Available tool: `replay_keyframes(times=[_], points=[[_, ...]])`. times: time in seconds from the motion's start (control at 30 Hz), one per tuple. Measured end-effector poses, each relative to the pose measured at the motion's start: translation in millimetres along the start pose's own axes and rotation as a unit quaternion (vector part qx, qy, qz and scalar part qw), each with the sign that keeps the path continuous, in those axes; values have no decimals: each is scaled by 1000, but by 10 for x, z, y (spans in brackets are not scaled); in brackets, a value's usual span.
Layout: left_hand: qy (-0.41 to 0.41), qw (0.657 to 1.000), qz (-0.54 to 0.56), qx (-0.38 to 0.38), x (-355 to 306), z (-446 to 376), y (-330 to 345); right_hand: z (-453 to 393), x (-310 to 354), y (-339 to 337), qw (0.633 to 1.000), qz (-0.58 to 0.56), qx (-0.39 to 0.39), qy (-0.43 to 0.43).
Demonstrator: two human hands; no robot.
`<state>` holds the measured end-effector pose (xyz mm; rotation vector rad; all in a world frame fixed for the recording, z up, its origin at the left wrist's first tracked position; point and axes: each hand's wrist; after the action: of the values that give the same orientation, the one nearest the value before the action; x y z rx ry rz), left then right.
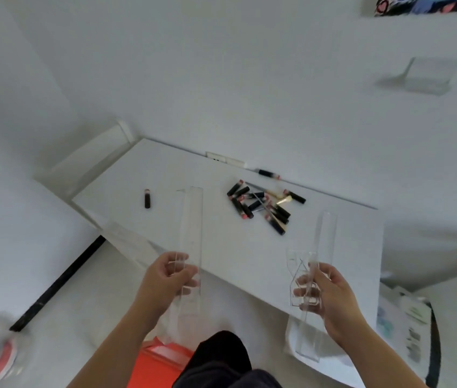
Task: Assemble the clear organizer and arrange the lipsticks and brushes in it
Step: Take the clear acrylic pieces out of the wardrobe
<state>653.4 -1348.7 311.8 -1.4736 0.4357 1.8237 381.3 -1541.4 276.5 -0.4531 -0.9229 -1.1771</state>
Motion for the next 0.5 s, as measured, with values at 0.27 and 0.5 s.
replay_keyframes(times=[0.27,0.5], points=[[-21,997,-57,46,-36,-1006,52,-589,34,153,998,5,-61,35],[-26,984,-130,121,35,-2342,-38,-1206,83,514,983,8,-173,67]])
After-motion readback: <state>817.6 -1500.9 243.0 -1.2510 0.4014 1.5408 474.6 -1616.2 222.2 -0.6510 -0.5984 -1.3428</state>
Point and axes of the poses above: each hand's wrist, its own z-axis away from the middle knuckle, its own y-axis out of the palm, x = y × z, and after that the axes turned 4 degrees about y, right-handed
